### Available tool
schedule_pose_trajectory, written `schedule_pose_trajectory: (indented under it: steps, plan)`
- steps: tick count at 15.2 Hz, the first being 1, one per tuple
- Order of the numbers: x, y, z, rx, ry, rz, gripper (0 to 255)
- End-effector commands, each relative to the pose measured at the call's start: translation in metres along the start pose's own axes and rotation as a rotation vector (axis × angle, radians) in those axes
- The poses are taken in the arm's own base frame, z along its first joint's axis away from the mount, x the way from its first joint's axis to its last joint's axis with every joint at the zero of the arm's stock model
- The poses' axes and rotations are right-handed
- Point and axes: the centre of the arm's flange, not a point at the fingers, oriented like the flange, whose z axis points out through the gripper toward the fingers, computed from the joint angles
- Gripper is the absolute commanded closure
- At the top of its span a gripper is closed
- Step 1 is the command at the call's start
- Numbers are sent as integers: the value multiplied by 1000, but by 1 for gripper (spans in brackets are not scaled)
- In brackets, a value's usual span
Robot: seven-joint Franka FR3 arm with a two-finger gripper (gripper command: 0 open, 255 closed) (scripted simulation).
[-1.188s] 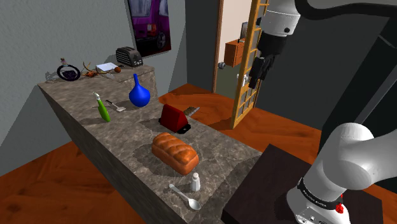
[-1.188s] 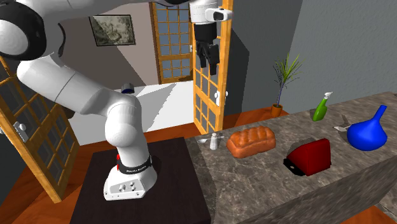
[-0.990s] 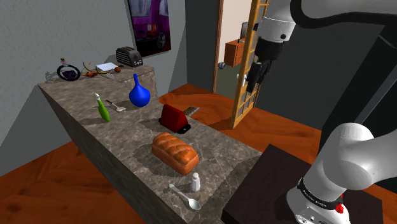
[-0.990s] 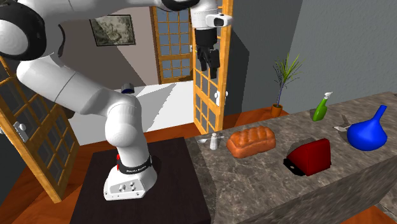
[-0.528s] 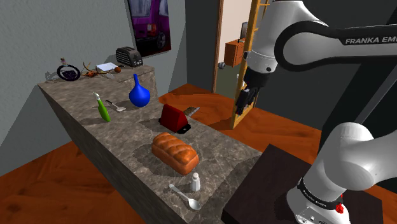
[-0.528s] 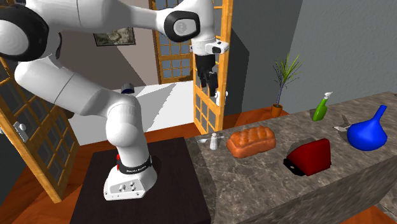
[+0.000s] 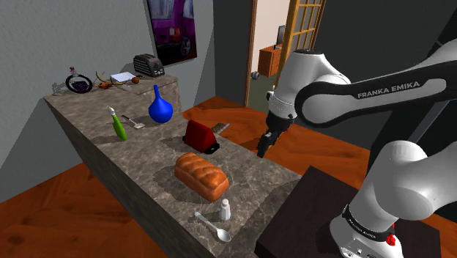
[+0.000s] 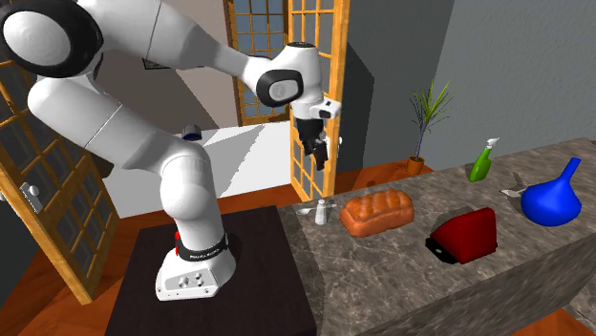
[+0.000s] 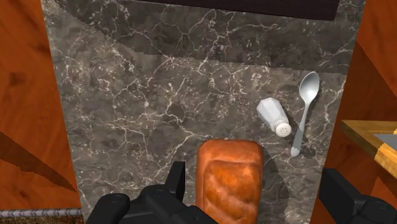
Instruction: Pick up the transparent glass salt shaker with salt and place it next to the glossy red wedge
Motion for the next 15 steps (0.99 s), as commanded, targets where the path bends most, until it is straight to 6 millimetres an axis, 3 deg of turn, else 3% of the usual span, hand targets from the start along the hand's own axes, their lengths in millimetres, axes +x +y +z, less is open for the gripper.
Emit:
schedule_pose_trajectory:
  steps: [1, 15]
  plan:
    - [2, -7, 24, 7, 11, -2, 0]
    - [12, -54, 201, 52, 60, -23, 0]
